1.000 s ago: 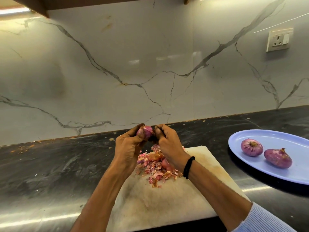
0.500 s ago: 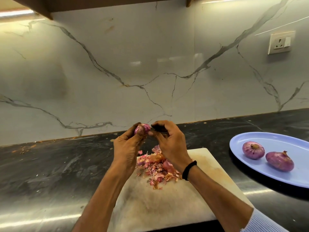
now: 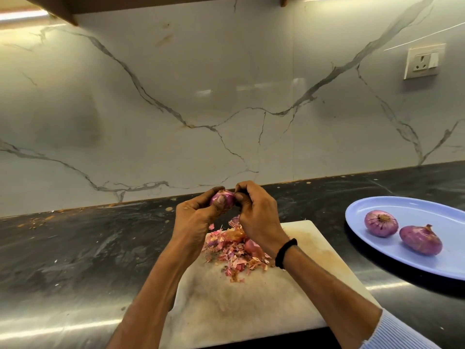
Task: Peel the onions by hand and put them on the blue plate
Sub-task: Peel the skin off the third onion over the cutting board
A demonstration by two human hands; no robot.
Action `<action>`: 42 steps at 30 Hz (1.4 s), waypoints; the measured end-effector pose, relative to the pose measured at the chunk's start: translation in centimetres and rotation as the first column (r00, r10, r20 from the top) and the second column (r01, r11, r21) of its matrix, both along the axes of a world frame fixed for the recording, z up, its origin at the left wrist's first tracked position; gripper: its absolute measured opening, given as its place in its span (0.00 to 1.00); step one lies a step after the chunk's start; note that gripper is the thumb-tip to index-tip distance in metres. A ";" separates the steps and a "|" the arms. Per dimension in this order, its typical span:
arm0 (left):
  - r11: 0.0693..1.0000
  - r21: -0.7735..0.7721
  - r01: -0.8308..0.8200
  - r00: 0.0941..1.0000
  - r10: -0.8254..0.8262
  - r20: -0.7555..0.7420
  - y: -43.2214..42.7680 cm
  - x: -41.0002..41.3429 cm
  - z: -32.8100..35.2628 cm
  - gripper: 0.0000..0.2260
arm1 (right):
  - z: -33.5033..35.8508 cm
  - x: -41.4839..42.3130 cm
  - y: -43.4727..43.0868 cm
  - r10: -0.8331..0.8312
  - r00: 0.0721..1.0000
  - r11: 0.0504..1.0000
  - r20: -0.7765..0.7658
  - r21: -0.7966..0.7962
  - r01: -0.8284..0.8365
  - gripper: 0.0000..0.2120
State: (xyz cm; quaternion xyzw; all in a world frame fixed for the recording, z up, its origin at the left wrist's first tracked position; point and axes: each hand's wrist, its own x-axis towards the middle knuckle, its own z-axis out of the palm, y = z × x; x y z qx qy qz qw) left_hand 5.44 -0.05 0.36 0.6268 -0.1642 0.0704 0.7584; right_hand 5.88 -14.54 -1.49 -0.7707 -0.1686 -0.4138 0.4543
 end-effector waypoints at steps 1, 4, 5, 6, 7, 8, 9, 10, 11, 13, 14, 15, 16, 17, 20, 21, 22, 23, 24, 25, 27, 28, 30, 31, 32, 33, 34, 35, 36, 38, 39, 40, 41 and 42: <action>1.000 0.020 0.003 1.000 -0.003 0.006 0.2 0.1 0.0 0.15 | 0.1 0.0 0.0 0.027 0.998 0.999 -0.057 0.021 -0.025 0.07; 0.999 0.033 0.037 0.999 -0.037 -0.003 0.7 0.3 0.0 0.15 | 0.5 0.0 -0.1 0.165 0.952 0.978 -0.258 0.167 -0.124 0.09; 0.998 0.017 0.061 0.998 -0.061 -0.017 0.9 0.3 0.0 0.15 | 0.6 0.1 -0.2 0.240 0.919 0.950 -0.313 0.269 -0.157 0.10; 0.996 -0.012 0.093 0.995 -0.093 -0.034 0.9 0.3 0.1 0.16 | 0.7 0.1 -0.3 0.318 0.883 0.907 -0.346 0.381 -0.178 0.10; 0.991 -0.042 0.124 0.991 -0.125 -0.047 0.8 0.1 0.1 0.17 | 0.9 0.2 -0.5 0.389 0.852 0.848 -0.351 0.497 -0.183 0.11; 0.988 -0.066 0.143 0.988 -0.146 -0.049 0.7 0.0 0.1 0.17 | 1.1 0.3 -0.7 0.448 0.828 0.777 -0.338 0.605 -0.174 0.12; 0.986 -0.077 0.147 0.988 -0.150 -0.041 0.5 0.0 0.1 0.17 | 1.3 0.4 -1.0 0.494 0.812 0.702 -0.313 0.694 -0.160 0.11; 0.987 -0.084 0.139 0.989 -0.142 -0.032 0.3 -0.1 0.1 0.18 | 1.5 0.4 -1.2 0.523 0.801 0.644 -0.292 0.751 -0.147 0.10; 0.989 -0.089 0.122 0.992 -0.124 -0.022 0.2 -0.1 0.1 0.18 | 1.5 0.4 -1.4 0.528 0.800 0.628 -0.286 0.765 -0.141 0.08; 0.994 -0.086 0.074 0.997 -0.074 -0.002 0.3 0.1 0.1 0.18 | 1.5 0.2 -1.5 0.465 0.829 0.724 -0.312 0.672 -0.153 0.10; 0.996 -0.074 0.054 0.999 -0.053 0.011 0.4 0.2 0.1 0.19 | 1.4 0.1 -1.5 0.427 0.848 0.778 -0.315 0.606 -0.167 0.13; 0.998 -0.054 0.037 0.999 -0.036 0.025 0.5 0.3 0.1 0.20 | 1.5 -0.1 -1.3 0.401 0.865 0.813 -0.302 0.552 -0.185 0.15; 0.999 -0.034 0.027 0.999 -0.026 0.041 0.5 0.3 0.1 0.21 | 1.6 -0.3 -1.2 0.396 0.877 0.829 -0.271 0.517 -0.215 0.14; 1.000 -0.016 0.020 0.998 -0.019 0.054 0.6 0.3 0.0 0.23 | 1.7 -0.4 -1.2 0.404 0.885 0.833 -0.233 0.494 -0.250 0.12; 1.000 -0.004 0.023 0.998 -0.023 0.053 0.6 0.4 0.0 0.26 | 1.7 -0.3 -1.0 0.386 0.909 0.867 -0.155 0.397 -0.300 0.09; 1.000 0.002 0.023 0.999 -0.023 0.050 0.7 0.4 0.1 0.27 | 1.6 -0.2 -1.1 0.350 0.926 0.895 -0.144 0.345 -0.284 0.08; 1.000 0.009 0.017 0.999 -0.017 0.047 0.7 0.4 0.1 0.27 | 1.4 -0.1 -1.2 0.299 0.943 0.925 -0.143 0.286 -0.250 0.08; 1.000 0.021 0.004 0.999 -0.005 0.046 0.8 0.5 0.1 0.27 | 1.1 0.0 -1.3 0.240 0.959 0.954 -0.148 0.221 -0.204 0.09; 0.999 0.038 -0.013 0.999 0.011 0.049 0.8 0.6 0.1 0.26 | 0.9 0.0 -1.3 0.185 0.971 0.974 -0.155 0.159 -0.160 0.11; 0.998 0.058 -0.032 0.998 0.029 0.057 0.9 0.7 0.0 0.24 | 0.8 0.0 -1.4 0.147 0.975 0.985 -0.164 0.113 -0.130 0.14; 0.994 0.093 -0.056 0.995 0.048 0.088 1.1 0.7 -0.1 0.23 | 0.7 0.0 -1.3 0.155 0.971 0.986 -0.184 0.091 -0.141 0.15; 0.992 0.108 -0.066 0.993 0.054 0.107 1.1 0.8 -0.1 0.23 | 0.7 0.1 -1.2 0.193 0.962 0.978 -0.193 0.121 -0.172 0.13; 0.989 0.128 -0.079 0.988 0.061 0.142 1.2 0.7 -0.2 0.25 | 0.9 0.1 -1.1 0.278 0.939 0.950 -0.202 0.204 -0.237 0.09; 0.988 0.132 -0.081 0.986 0.060 0.156 1.2 0.7 -0.2 0.25 | 1.0 0.1 -1.1 0.298 0.933 0.941 -0.201 0.225 -0.253 0.09; 0.987 0.136 -0.083 0.984 0.059 0.167 1.2 0.6 -0.1 0.24 | 1.0 0.0 -1.1 0.302 0.932 0.939 -0.198 0.228 -0.256 0.09; 0.987 0.140 -0.082 0.982 0.057 0.178 1.1 0.5 -0.1 0.24 | 1.0 -0.1 -1.1 0.308 0.930 0.938 -0.198 0.225 -0.263 0.09; 0.986 0.147 -0.082 0.981 0.054 0.186 1.1 0.5 0.0 0.24 | 0.9 -0.1 -1.0 0.324 0.924 0.933 -0.205 0.230 -0.276 0.09; 0.984 0.155 -0.082 0.980 0.052 0.190 1.1 0.4 -0.1 0.24 | 0.9 -0.1 -0.9 0.351 0.911 0.922 -0.216 0.249 -0.296 0.08; 0.983 0.161 -0.083 0.980 0.050 0.194 1.0 0.4 -0.1 0.24 | 0.9 -0.2 -0.8 0.378 0.898 0.910 -0.226 0.269 -0.316 0.07; 0.981 0.173 -0.086 0.979 0.051 0.197 0.9 0.3 -0.2 0.25 | 0.6 -0.1 -0.5 0.371 0.899 0.913 -0.235 0.269 -0.306 0.07; 0.980 0.179 -0.088 0.979 0.052 0.196 0.7 0.3 -0.2 0.25 | 0.4 0.0 -0.4 0.330 0.914 0.930 -0.237 0.245 -0.272 0.06; 0.979 0.181 -0.088 0.980 0.053 0.193 0.6 0.2 -0.3 0.25 | 0.2 0.0 -0.2 0.270 0.933 0.952 -0.236 0.208 -0.223 0.07; 0.980 0.178 -0.084 0.981 0.050 0.187 0.5 0.1 -0.3 0.25 | -0.1 -0.1 -0.1 0.203 0.953 0.972 -0.226 0.164 -0.168 0.07; 0.981 0.174 -0.080 0.983 0.049 0.176 0.4 0.0 -0.4 0.24 | -0.3 -0.1 0.1 0.139 0.969 0.986 -0.206 0.123 -0.116 0.06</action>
